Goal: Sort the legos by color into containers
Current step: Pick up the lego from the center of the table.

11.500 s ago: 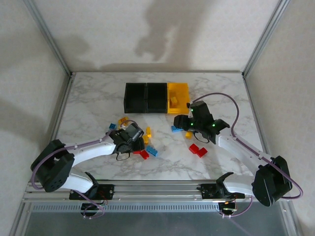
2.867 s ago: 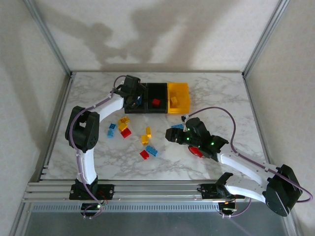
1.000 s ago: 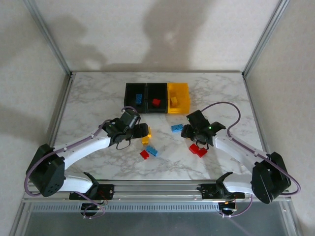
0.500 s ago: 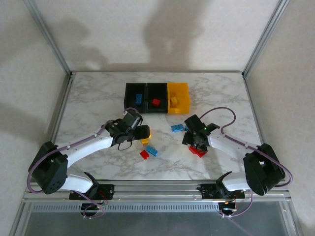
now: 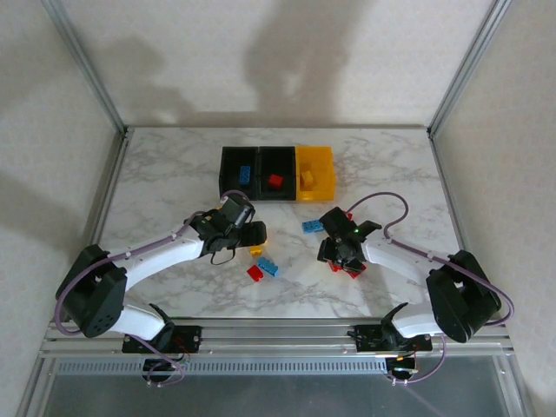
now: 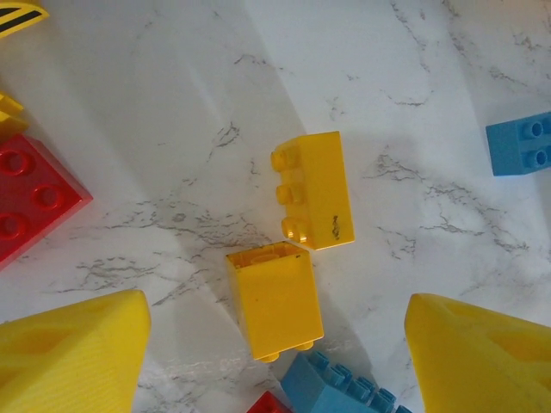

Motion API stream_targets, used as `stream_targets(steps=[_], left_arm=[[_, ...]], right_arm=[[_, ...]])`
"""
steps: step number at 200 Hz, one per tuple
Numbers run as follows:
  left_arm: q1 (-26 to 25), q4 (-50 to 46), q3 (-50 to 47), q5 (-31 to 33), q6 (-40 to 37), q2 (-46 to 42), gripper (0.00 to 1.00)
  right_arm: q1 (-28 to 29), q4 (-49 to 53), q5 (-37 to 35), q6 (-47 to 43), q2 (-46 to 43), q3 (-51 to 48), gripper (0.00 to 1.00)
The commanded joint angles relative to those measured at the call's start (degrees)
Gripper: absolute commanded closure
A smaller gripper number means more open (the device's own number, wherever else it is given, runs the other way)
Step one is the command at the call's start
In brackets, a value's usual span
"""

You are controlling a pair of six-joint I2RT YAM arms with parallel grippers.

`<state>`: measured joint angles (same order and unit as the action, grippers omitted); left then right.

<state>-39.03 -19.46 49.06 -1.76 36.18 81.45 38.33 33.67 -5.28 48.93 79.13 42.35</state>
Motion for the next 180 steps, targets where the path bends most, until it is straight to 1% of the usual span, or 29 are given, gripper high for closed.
stream_targets(steps=[1,22,59,63,75,105,123,155,180], left_arm=[[-0.78,0.07,1.4,-0.19,-0.59,0.19,0.23],[-0.79,-0.02,1.34,0.0,-0.5,-0.29,0.23],[-0.88,0.21,1.16,0.18,-0.42,-0.74,0.23],[-0.88,0.19,1.15,0.18,-0.41,-0.69,0.23],[-0.88,0.04,1.22,0.18,-0.41,-0.83,0.23],[-0.88,-0.09,1.61,0.44,-0.06,-1.43,0.23],[-0.83,-0.05,2.2,1.08,0.24,-2.2,0.23],[-0.37,-0.13,3.52,1.68,0.88,-4.02,0.23],[0.99,-0.19,4.72,0.33,0.99,-4.56,0.23]], right_arm=[[1.2,-0.14,0.61,0.78,1.5,2.12,0.37],[1.22,-0.66,-0.19,0.62,2.42,2.28,0.39],[1.15,-0.67,-1.49,-0.14,5.19,3.68,0.54],[2.58,-0.75,-1.49,-0.21,5.38,3.83,0.55],[3.05,-0.78,-1.81,-0.32,5.83,4.29,0.59],[3.77,-0.21,-2.66,-1.01,6.58,5.92,0.75],[4.06,0.54,-2.98,-1.63,6.09,7.46,0.81],[4.13,0.96,-3.03,-4.03,4.73,12.54,0.82],[4.04,1.46,-3.64,-7.81,7.94,20.22,0.82]])
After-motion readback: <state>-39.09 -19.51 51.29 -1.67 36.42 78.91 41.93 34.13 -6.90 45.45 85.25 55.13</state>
